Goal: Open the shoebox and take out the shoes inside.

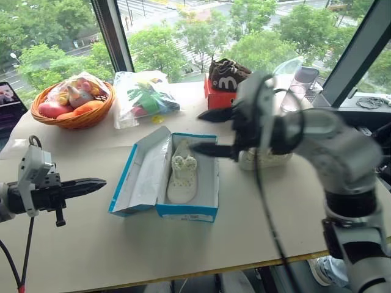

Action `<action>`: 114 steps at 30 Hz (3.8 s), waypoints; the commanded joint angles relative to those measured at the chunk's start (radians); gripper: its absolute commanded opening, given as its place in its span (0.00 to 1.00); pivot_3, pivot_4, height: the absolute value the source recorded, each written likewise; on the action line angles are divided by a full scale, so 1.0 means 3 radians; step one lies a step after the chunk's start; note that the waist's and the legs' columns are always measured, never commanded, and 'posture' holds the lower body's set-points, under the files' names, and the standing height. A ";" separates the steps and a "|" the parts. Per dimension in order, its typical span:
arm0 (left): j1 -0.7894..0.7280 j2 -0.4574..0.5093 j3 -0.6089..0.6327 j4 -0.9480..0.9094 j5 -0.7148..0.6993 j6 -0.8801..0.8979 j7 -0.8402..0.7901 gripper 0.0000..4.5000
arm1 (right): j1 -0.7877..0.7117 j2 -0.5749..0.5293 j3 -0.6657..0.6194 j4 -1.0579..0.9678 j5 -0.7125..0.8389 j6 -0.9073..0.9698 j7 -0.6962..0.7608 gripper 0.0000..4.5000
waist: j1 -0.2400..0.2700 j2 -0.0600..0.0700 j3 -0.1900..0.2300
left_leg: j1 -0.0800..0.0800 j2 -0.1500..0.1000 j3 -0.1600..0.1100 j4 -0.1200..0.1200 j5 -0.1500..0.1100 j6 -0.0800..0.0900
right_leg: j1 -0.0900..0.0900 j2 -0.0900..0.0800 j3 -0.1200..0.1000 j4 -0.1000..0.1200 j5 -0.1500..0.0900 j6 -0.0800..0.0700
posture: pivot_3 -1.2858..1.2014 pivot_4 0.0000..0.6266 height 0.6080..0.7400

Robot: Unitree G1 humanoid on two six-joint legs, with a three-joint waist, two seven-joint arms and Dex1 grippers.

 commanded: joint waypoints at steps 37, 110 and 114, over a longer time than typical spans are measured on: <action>0.0224 -0.0034 0.0238 -0.0245 -0.0148 0.0035 0.0138 0.00 | -0.0226 0.0708 0.0666 0.2070 -0.1744 -0.1276 0.0390 0.03 | -0.0010 0.0000 0.0000 | 0.0007 0.0003 0.0002 -0.0002 -0.0001 -0.0003 | -0.0002 0.0005 0.0005 0.0004 0.0010 -0.0013 | 0.52 0.24 1.00; -0.0185 -0.0173 0.0100 -0.0252 -0.0359 0.0032 0.0136 0.00 | 0.1889 -0.0868 -0.2207 0.0178 -0.0396 0.1038 -0.1488 0.03 | 0.0005 0.0000 0.0002 | 0.0011 0.0006 0.0031 -0.0001 -0.0003 0.0000 | 0.0003 0.0006 0.0029 0.0002 0.0000 0.0005 | 0.52 0.24 1.00; -0.0174 -0.0159 0.0113 -0.0248 -0.0353 0.0033 0.0127 0.00 | 0.1917 -0.0830 -0.2100 0.0321 -0.0475 0.0919 -0.1528 0.03 | 0.0014 0.0000 0.0002 | 0.0011 0.0005 0.0031 -0.0001 -0.0003 0.0000 | 0.0002 0.0005 0.0029 0.0002 0.0000 0.0005 | 0.52 0.24 1.00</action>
